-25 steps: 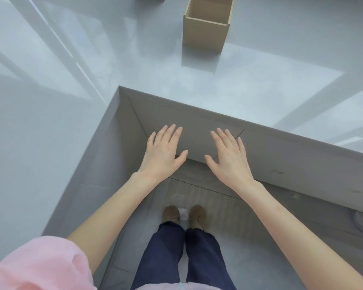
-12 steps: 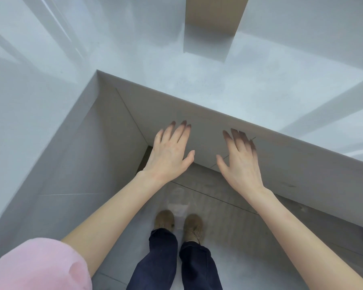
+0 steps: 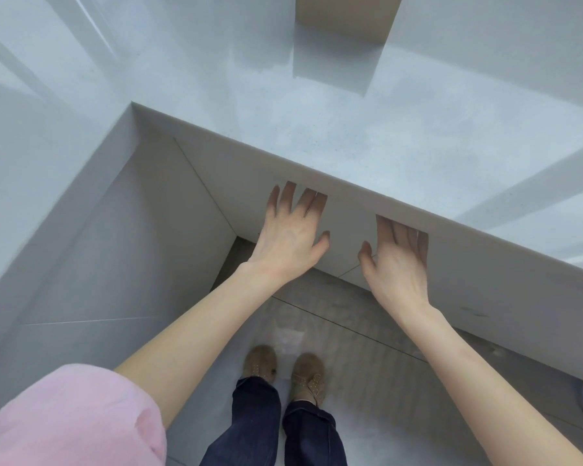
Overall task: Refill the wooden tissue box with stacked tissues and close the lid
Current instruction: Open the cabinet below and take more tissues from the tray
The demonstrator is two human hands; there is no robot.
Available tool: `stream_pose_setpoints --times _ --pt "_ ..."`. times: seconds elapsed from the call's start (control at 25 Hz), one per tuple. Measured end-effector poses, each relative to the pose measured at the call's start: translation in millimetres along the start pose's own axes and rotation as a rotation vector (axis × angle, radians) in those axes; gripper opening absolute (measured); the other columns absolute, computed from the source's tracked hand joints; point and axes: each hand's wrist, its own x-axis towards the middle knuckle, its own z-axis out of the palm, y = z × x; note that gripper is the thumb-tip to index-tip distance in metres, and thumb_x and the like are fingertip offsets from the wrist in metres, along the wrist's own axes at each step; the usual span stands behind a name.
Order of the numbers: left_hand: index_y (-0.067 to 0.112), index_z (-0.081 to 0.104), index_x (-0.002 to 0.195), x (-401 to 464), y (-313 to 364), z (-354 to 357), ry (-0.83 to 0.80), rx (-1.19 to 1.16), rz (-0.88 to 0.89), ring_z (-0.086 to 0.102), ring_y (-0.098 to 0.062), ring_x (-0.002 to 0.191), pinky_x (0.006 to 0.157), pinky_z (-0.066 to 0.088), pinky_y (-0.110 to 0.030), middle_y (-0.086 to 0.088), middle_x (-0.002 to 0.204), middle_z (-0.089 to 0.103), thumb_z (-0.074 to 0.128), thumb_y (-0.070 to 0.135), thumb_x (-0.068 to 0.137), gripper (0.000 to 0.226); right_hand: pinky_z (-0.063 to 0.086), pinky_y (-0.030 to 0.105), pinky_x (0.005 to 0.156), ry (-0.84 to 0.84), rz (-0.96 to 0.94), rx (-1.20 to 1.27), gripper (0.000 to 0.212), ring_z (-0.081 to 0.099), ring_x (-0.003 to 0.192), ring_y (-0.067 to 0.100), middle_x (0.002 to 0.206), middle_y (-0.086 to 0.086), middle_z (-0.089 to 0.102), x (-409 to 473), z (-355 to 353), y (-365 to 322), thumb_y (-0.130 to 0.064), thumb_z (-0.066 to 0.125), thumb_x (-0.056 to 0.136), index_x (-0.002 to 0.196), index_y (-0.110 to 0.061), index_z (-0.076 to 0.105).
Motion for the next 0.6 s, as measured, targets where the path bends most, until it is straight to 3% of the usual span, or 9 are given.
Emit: stream_pose_setpoints --times 0.12,0.24,0.32,0.4,0.48,0.6 --pt "0.007 0.025 0.142 10.3 1.6 3.9 -0.075 0.023 -0.032 0.015 -0.036 0.140 0.116 0.003 -0.050 -0.012 0.149 0.031 0.045 0.032 0.088 0.063 0.040 0.052 0.102 0.108 -0.022 -0.001 0.050 0.054 0.114 0.042 0.120 0.023 0.061 0.1 7.2 0.9 -0.004 0.060 0.075 0.124 0.002 0.052" --pt "0.009 0.019 0.144 12.3 6.2 9.5 -0.080 0.014 -0.089 0.007 -0.032 0.143 0.116 0.000 -0.049 -0.011 0.152 0.022 0.045 0.032 0.088 0.066 0.042 0.051 0.100 0.214 -0.017 -0.013 0.054 0.047 0.114 0.037 0.116 0.022 0.062 -0.6 15.5 -2.4 -0.001 0.062 0.067 0.120 0.001 0.053" --pt "0.008 0.025 0.143 8.0 9.5 11.6 -0.055 -0.026 -0.130 0.011 -0.034 0.143 0.116 0.006 -0.051 -0.013 0.151 0.026 0.050 0.029 0.085 0.067 0.030 0.048 0.108 0.257 -0.027 -0.004 0.061 0.036 0.118 0.030 0.121 0.020 0.060 -6.8 17.6 -3.3 0.002 0.059 0.065 0.125 -0.001 0.050" --pt "0.006 0.040 0.135 -0.1 11.5 14.5 0.040 -0.002 -0.122 0.028 -0.039 0.137 0.109 0.025 -0.056 -0.018 0.140 0.043 0.060 0.024 0.076 0.065 0.020 0.043 0.110 0.270 -0.055 0.007 0.065 0.034 0.119 0.027 0.124 0.018 0.058 -18.0 16.3 -6.1 0.004 0.056 0.065 0.129 -0.003 0.047" --pt "0.007 0.048 0.128 -10.6 11.4 17.6 0.126 0.009 -0.136 0.040 -0.039 0.128 0.096 0.043 -0.054 -0.018 0.128 0.056 0.061 0.021 0.068 0.063 0.027 0.043 0.108 0.280 -0.093 0.038 0.060 0.040 0.114 0.025 0.121 0.016 0.060 -32.8 12.6 -10.6 0.006 0.057 0.067 0.126 -0.003 0.051" --pt "0.009 0.049 0.125 -33.1 14.4 17.0 0.173 -0.066 -0.175 0.037 -0.035 0.130 0.094 0.046 -0.046 -0.015 0.129 0.054 0.050 0.016 0.071 0.054 0.048 0.038 0.091 0.225 -0.109 0.213 0.044 0.050 0.103 0.019 0.110 0.011 0.067 -53.1 3.4 -15.1 0.007 0.063 0.073 0.115 -0.006 0.062"
